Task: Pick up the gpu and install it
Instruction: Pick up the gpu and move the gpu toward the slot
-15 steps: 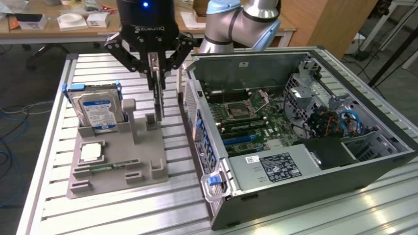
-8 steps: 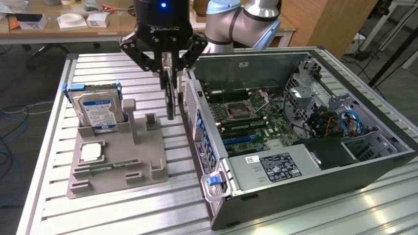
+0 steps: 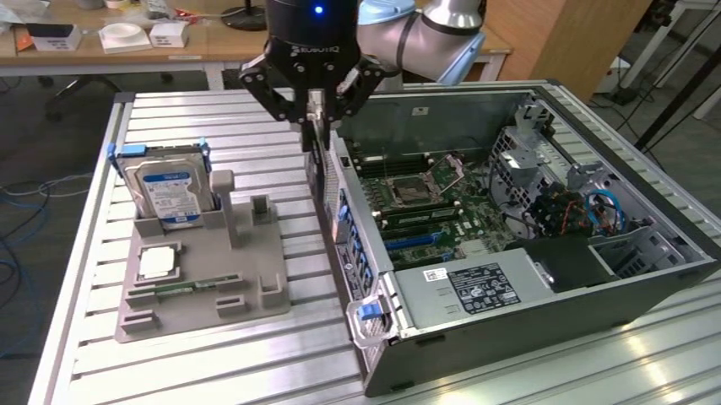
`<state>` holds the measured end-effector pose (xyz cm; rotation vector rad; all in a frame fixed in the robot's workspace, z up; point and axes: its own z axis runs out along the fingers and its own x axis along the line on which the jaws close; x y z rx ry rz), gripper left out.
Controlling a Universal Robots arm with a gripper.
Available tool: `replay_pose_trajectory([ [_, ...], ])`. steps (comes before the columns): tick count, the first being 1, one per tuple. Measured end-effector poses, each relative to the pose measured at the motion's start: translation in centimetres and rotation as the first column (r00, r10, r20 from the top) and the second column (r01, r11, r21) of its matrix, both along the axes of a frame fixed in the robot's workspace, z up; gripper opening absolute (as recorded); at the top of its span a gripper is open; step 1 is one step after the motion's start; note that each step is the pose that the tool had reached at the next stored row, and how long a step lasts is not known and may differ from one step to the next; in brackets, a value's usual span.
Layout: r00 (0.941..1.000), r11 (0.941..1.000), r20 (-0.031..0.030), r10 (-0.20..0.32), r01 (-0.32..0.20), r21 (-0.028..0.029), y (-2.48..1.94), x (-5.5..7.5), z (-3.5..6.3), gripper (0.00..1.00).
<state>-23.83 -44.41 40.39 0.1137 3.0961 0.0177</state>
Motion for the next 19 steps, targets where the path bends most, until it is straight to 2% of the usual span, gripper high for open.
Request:
replay_pose_trajectory([
  [19, 1.0, 1.0, 0.0, 0.0, 0.0, 0.0, 0.0, 6.6, -0.05, 0.26],
])
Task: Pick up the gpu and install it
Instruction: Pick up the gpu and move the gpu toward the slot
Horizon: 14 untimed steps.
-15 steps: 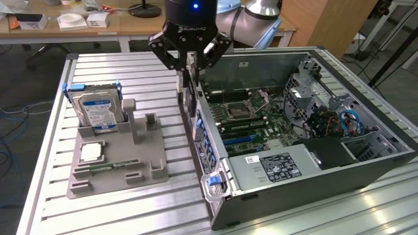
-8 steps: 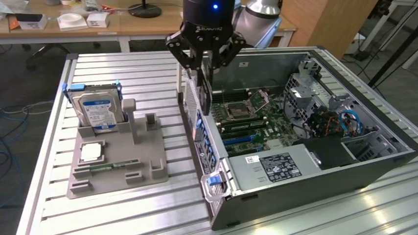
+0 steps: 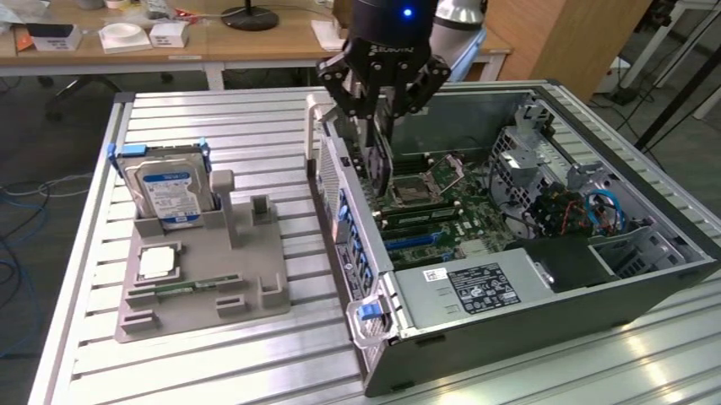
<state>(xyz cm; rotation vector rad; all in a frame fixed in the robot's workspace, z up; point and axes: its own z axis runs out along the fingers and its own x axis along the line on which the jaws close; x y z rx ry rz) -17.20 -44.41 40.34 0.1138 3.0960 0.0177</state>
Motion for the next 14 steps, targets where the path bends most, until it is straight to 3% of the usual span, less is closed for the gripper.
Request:
replay_pose_trajectory([
  [14, 1.0, 1.0, 0.0, 0.0, 0.0, 0.0, 0.0, 5.1, -0.06, 0.26],
])
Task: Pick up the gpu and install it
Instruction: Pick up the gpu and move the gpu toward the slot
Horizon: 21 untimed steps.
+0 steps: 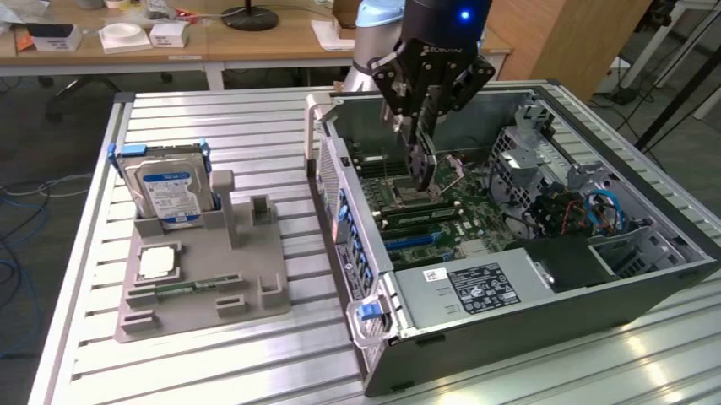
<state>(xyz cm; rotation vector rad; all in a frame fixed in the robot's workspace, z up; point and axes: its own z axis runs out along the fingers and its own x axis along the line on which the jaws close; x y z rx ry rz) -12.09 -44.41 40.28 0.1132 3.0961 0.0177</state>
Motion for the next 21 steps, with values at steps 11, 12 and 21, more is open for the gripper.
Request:
replay_pose_trajectory([
  [11, 1.0, 1.0, 0.0, 0.001, -0.001, 0.0, 0.0, 4.1, -0.04, 0.26],
  [12, 1.0, 1.0, 0.0, 0.001, -0.001, 0.0001, 0.0, 4.5, -0.05, 0.26],
  [21, 0.9999, 0.9999, 0.0, 0.014, -0.014, 0.0001, 0.0, 7.3, -0.12, 0.26],
])
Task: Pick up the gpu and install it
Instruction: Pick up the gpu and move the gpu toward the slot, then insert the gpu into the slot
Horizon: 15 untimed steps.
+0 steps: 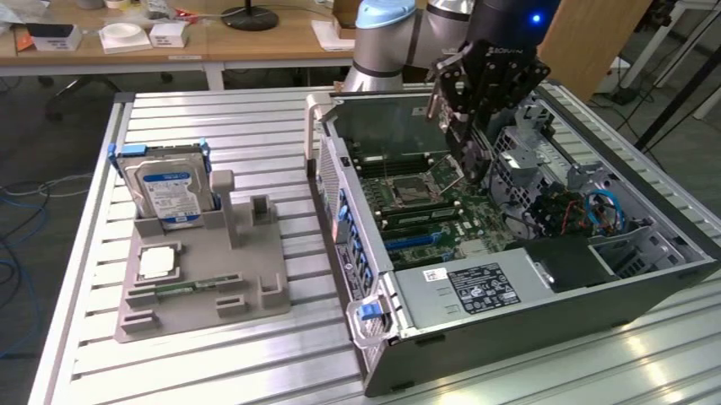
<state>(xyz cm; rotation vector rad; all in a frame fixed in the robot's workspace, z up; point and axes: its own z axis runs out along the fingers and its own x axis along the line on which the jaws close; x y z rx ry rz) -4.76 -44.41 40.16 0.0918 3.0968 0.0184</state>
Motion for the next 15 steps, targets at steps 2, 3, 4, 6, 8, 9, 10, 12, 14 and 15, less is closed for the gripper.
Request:
replay_pose_trajectory([
  [2, 1.0, 1.0, -0.0001, 0.002, -0.002, -0.0001, -0.01, 0.19, -0.01, 0.26],
  [3, 1.0, 1.0, -0.0001, 0.002, -0.002, -0.0002, 0.0, 0.19, 0.0, 0.26],
  [4, 1.0, 1.0, -0.0002, 0.002, -0.002, -0.0003, 0.0, 0.19, 0.0, 0.26],
  [6, 1.0, 1.0, -0.0001, 0.002, -0.002, -0.0001, 0.0, 0.19, -0.01, 0.26],
  [8, 1.0, 1.0, -0.0001, 0.002, -0.002, -0.0001, 0.0, 0.19, -0.01, 0.26],
  [9, 1.0, 1.0, -0.0001, 0.002, -0.002, -0.0001, 0.0, 0.19, -0.01, 0.26],
  [10, 1.0, 1.0, -0.0001, 0.002, -0.002, -0.0001, 0.0, 0.19, -0.01, 0.26],
  [12, 1.0, 1.0, 0.0, 0.002, -0.002, -0.0001, 0.0, 0.19, -0.01, 0.26],
  [14, 1.0, 1.0, -0.0001, 0.002, -0.002, -0.0001, 0.0, 0.19, -0.01, 0.26],
  [15, 1.0, 1.0, -0.0001, 0.002, -0.002, -0.0001, 0.0, 0.19, -0.01, 0.26],
])
